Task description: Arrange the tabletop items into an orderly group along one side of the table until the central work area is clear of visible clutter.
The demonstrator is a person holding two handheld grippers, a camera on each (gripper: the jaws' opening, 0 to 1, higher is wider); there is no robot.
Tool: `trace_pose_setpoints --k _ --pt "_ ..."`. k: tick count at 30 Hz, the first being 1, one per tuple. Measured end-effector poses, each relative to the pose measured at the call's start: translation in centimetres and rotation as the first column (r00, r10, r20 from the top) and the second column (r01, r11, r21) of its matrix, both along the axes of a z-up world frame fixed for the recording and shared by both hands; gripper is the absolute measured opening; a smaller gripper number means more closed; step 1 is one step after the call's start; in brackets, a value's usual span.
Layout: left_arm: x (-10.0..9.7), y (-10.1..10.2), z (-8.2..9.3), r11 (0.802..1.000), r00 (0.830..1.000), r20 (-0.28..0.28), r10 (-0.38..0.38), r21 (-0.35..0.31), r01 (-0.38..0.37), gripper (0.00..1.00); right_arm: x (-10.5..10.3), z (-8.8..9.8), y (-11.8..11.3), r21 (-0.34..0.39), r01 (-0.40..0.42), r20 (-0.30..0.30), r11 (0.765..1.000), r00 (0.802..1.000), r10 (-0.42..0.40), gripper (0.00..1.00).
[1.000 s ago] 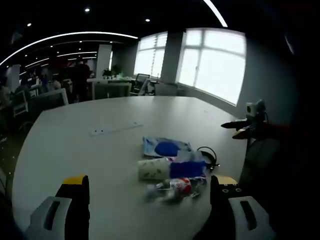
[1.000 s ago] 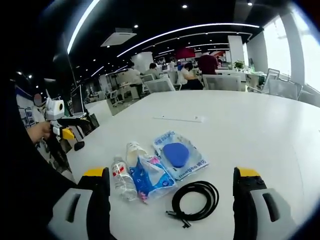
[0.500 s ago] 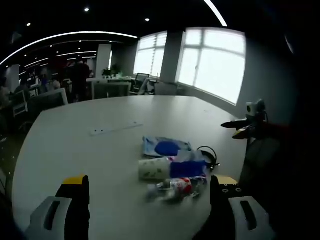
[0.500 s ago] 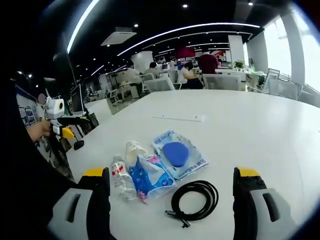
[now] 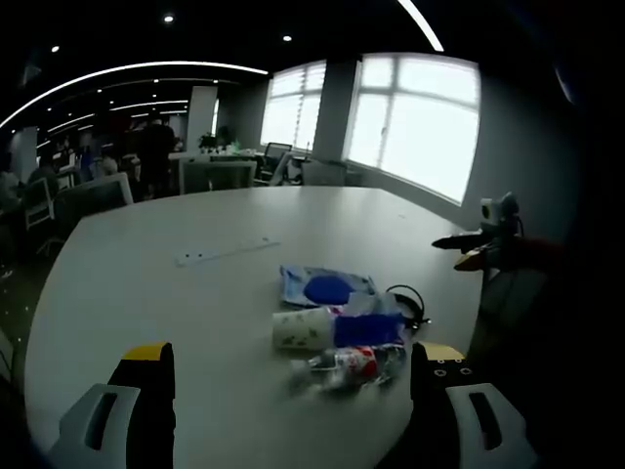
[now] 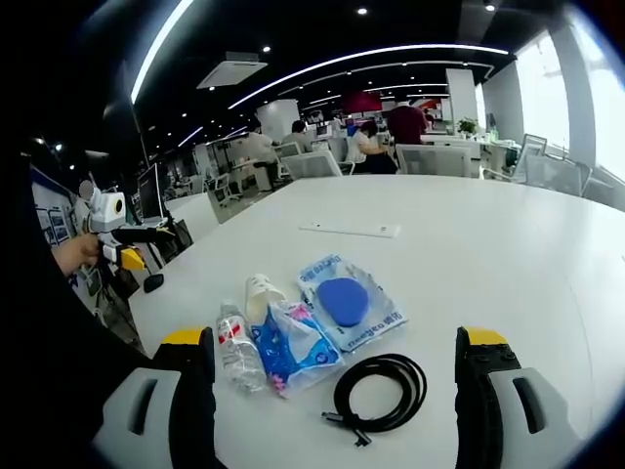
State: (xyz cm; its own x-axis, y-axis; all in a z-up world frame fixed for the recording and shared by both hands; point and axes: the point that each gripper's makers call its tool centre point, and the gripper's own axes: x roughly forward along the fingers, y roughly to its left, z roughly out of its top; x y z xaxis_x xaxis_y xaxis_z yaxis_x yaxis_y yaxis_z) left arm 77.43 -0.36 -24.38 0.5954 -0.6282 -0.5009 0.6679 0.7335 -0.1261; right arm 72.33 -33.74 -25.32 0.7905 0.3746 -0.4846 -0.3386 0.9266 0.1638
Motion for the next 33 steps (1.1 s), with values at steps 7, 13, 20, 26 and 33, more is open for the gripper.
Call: trace_pose_setpoints --k 7,13,20,26,33 --pt "0.1 0.3 0.1 1.0 1.0 0.005 0.002 0.005 -0.002 1.0 0.2 -0.1 0.3 -0.008 -0.016 -0.004 1.0 1.0 0.016 1.0" --pt "0.2 0.5 0.2 1.0 1.0 0.006 0.003 0.008 -0.003 1.0 0.3 0.0 1.2 -0.014 -0.039 -0.015 0.999 0.999 0.039 0.99" --pt "0.2 0.5 0.1 1.0 1.0 0.005 0.0 0.011 0.0 1.0 0.6 -0.1 2.9 -0.009 -0.062 -0.027 0.998 0.998 0.062 0.97" --pt "0.2 0.7 0.1 1.0 1.0 0.009 0.003 0.012 -0.003 1.0 0.6 -0.3 4.6 -0.004 -0.095 -0.034 0.995 0.995 0.095 0.95" --pt "-0.1 0.6 0.0 1.0 1.0 0.01 -0.004 0.014 0.003 1.0 0.7 -0.6 7.3 -0.013 -0.166 -0.043 0.986 0.985 0.166 0.9"
